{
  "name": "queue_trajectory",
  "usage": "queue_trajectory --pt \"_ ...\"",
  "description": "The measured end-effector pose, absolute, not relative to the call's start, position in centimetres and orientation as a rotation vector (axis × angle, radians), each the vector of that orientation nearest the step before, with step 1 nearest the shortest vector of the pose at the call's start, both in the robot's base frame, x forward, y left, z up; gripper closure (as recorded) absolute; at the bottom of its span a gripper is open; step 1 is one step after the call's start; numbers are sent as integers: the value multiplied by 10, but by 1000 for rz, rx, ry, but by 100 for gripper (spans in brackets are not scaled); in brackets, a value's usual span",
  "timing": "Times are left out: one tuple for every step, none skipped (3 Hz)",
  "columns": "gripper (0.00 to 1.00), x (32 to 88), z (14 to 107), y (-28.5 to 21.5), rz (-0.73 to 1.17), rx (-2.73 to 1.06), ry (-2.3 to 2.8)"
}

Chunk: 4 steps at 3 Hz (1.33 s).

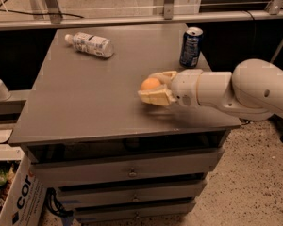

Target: Move orange near pepsi can

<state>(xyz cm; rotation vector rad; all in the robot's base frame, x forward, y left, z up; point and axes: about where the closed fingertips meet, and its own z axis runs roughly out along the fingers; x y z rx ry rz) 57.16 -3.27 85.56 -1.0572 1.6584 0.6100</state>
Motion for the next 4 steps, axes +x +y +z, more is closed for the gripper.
queue_trajectory --pt "100 571 852 -98 526 -947 1733" --pt "100 571 852 -98 526 -947 1733" --pt "100 586 856 -104 488 -932 1721" --pt "100 616 871 -115 419 -896 1687"
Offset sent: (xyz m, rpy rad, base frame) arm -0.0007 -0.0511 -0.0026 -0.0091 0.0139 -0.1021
